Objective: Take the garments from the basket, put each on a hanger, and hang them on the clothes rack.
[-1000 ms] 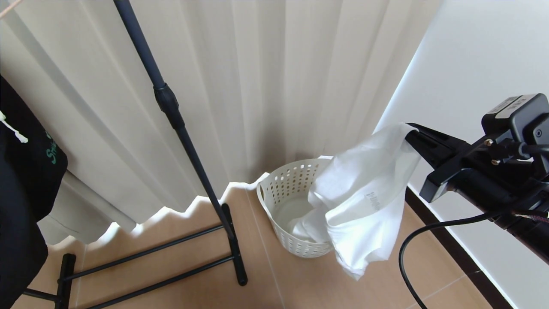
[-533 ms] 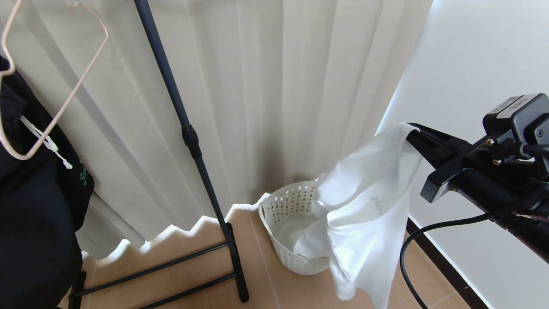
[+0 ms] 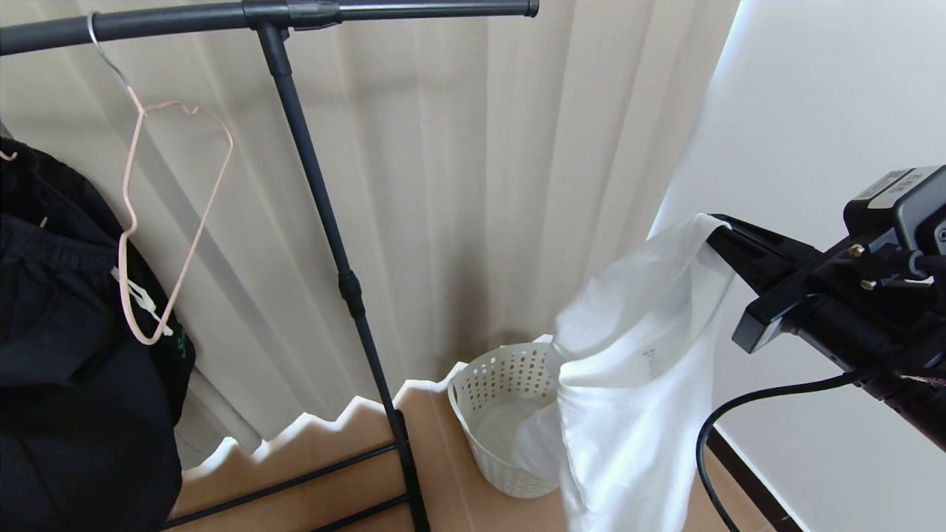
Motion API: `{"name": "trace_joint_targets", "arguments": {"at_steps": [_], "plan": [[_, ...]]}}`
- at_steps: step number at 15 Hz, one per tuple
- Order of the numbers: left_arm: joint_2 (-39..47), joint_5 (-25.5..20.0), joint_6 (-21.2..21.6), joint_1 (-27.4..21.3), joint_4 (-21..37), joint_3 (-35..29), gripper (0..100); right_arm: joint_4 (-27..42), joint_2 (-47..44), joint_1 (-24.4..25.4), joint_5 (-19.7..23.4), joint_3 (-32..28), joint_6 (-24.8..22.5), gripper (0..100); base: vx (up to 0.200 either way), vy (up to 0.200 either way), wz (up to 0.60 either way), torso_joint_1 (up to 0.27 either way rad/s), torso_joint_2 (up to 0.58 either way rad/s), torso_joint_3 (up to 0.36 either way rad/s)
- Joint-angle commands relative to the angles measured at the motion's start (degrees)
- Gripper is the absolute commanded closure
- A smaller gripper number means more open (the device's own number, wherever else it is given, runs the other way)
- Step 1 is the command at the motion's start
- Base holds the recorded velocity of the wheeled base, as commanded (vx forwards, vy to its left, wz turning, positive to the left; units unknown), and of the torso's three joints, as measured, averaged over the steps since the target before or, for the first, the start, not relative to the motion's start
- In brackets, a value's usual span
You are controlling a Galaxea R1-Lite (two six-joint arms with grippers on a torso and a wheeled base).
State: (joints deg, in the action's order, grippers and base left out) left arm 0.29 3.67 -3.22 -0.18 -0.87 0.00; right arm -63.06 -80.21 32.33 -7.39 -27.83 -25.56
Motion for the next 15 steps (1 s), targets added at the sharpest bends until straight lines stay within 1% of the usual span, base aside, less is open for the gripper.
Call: {"name": "trace_joint_targets", "arguments": {"at_steps": [1, 10, 15], "plan": [[0.0, 0.0, 0.0, 0.0, 0.0, 0.0, 0, 0.0, 0.0, 0.0, 0.0, 0.3, 0.0, 100, 0.0, 0.0, 0.0, 0.183, -0.52, -0.334], [0.0, 0.0, 0.1, 0.0, 0.0, 0.0, 0, 0.0, -0.6, 0.0, 0.0, 0.8, 0.0, 100, 0.0, 0.0, 0.0, 0.224, -0.57, -0.318], [0.0, 0.0, 0.1, 0.0, 0.0, 0.0, 0, 0.0, -0.5, 0.0, 0.0, 1.1, 0.0, 100, 0.0, 0.0, 0.0, 0.18, -0.41, -0.236]]}}
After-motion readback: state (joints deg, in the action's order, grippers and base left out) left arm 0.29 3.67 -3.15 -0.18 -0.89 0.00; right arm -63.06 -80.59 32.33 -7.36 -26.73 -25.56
